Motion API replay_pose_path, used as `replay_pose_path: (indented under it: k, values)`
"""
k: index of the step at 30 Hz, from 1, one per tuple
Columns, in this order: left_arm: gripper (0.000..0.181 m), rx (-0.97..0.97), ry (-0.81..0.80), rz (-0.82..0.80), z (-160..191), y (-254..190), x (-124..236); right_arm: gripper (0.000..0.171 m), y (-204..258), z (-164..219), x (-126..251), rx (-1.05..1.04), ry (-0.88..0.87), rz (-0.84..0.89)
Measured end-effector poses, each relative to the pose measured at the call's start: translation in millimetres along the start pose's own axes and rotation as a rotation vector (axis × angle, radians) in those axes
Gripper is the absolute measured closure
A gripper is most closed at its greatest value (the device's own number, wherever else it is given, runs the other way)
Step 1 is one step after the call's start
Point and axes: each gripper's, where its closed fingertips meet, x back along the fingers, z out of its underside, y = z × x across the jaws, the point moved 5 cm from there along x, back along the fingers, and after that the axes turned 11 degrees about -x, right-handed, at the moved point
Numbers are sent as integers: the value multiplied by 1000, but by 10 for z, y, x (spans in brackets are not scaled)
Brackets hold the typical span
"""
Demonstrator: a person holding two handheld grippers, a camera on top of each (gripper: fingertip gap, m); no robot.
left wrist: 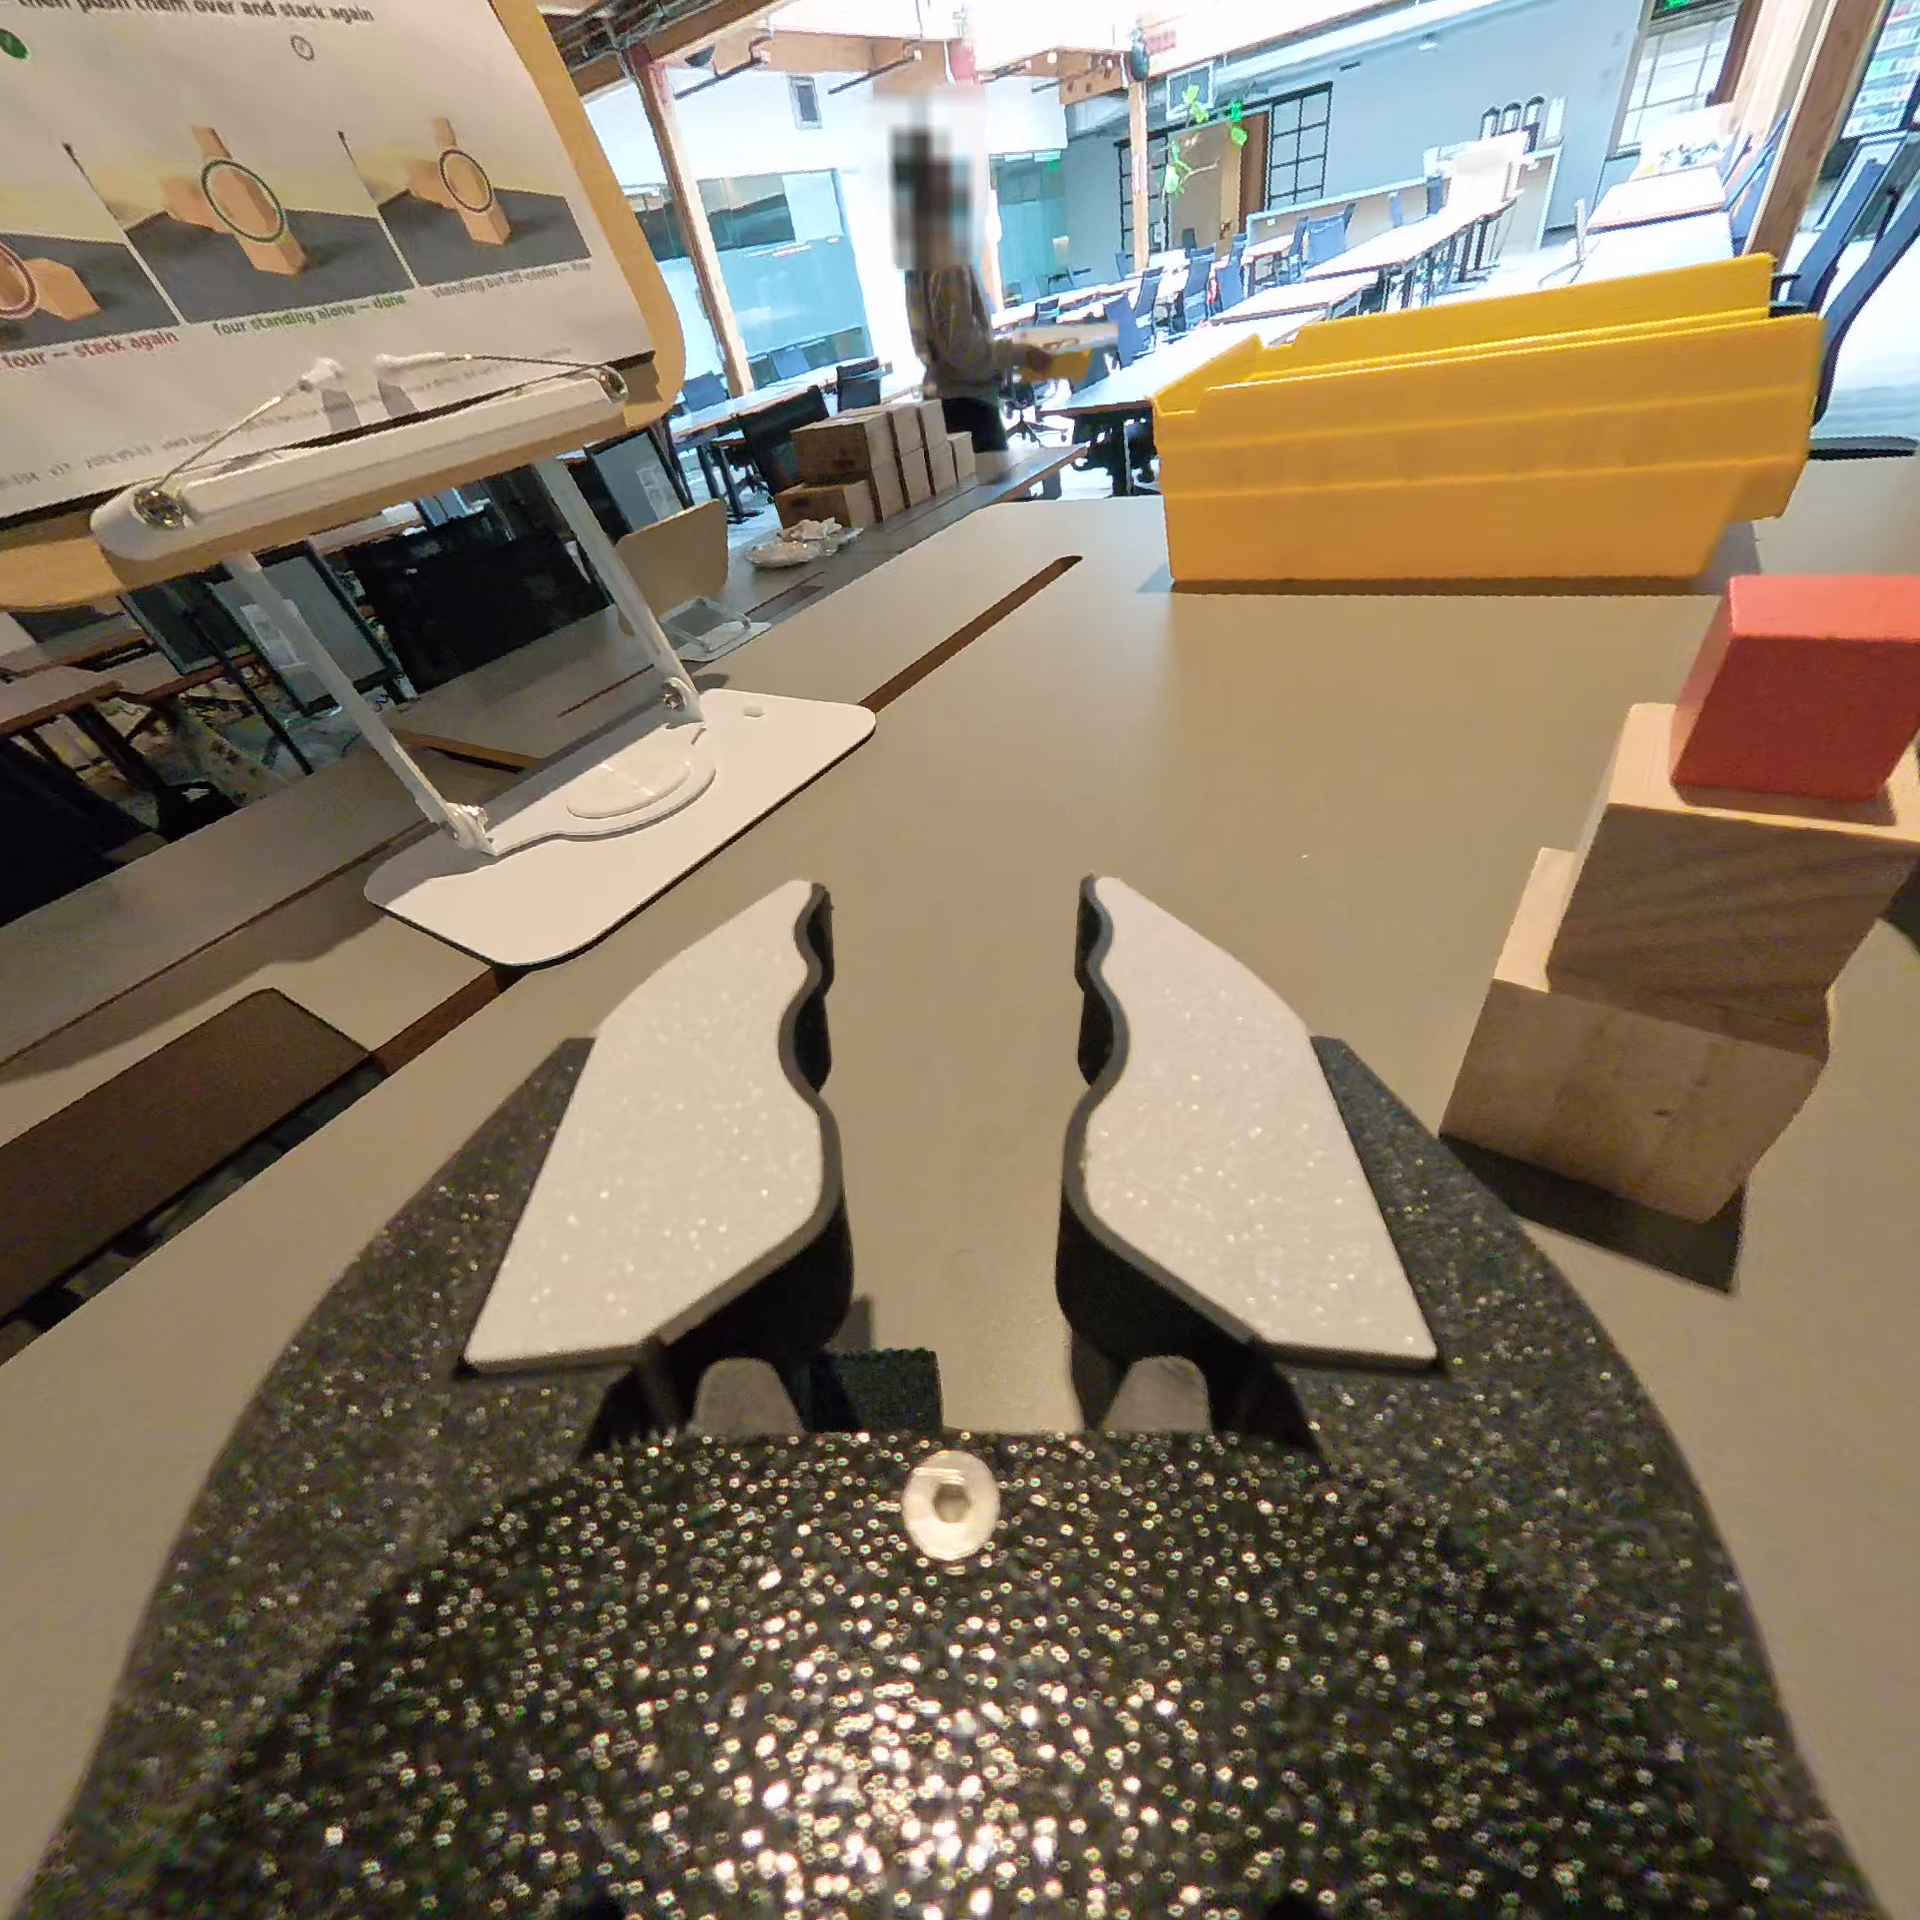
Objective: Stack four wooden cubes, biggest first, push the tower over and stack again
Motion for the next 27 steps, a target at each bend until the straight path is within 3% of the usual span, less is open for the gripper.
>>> replay_pose_path:
  k: [1, 11, 16, 25, 27]
  values:
    - [137, -4, 7, 5, 4, -6, -7, 134, -7, 29, -38, 8, 7, -2]
    - [137, 4, 2, 11, 4, -2, -3, 141, -49, 320, -356, -14, 182, -60]
    - [137, 17, 5, 20, 10, 6, -9, 144, -106, 306, -364, -46, 151, -56]
    - [137, 64, -3, 24, 16, 51, -5, 144, -781, 211, -132, -258, -18, 396]
    - [137, 68, -5, 24, 16, 56, -3, 132, -809, 236, -92, -269, -47, 391]
